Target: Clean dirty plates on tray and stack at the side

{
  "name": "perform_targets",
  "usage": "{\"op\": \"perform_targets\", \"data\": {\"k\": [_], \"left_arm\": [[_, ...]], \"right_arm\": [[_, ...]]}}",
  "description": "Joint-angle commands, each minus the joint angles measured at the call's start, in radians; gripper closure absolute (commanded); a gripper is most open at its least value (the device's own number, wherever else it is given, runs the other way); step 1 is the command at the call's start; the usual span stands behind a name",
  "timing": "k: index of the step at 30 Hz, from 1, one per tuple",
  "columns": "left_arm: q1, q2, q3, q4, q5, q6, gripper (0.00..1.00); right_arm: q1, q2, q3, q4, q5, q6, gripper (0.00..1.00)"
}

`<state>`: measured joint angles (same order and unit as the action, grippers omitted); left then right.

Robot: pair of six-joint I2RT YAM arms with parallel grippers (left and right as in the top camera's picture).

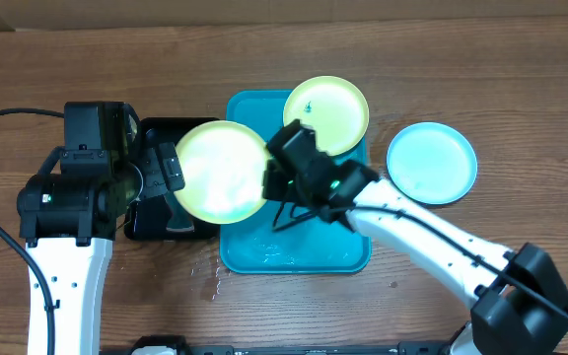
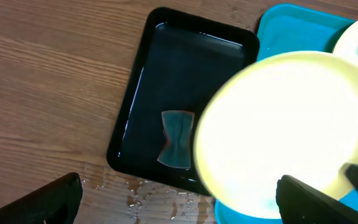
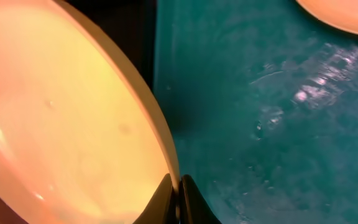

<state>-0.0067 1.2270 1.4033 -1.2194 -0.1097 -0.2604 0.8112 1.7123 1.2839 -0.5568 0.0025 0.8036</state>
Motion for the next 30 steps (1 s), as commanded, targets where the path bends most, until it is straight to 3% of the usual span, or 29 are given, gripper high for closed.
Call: {"op": "perform_targets", "data": {"k": [1,14,30], "left_arm": [[0.003,0.003,0.013,0.000,-0.009,-0.017,0.00],[0.003,0.003,0.013,0.000,-0.009,-0.017,0.00],[0.003,0.003,0.013,0.000,-0.009,-0.017,0.00]], "right_arm": [[0.059,0.026,0.030,0.077,0.137,0.040,0.96],[0.103,0.172,0.038,0.352,0.293,0.022,0.96],[0.106,0.264,0.041,0.640,0.465,-0.269,0.96]]}}
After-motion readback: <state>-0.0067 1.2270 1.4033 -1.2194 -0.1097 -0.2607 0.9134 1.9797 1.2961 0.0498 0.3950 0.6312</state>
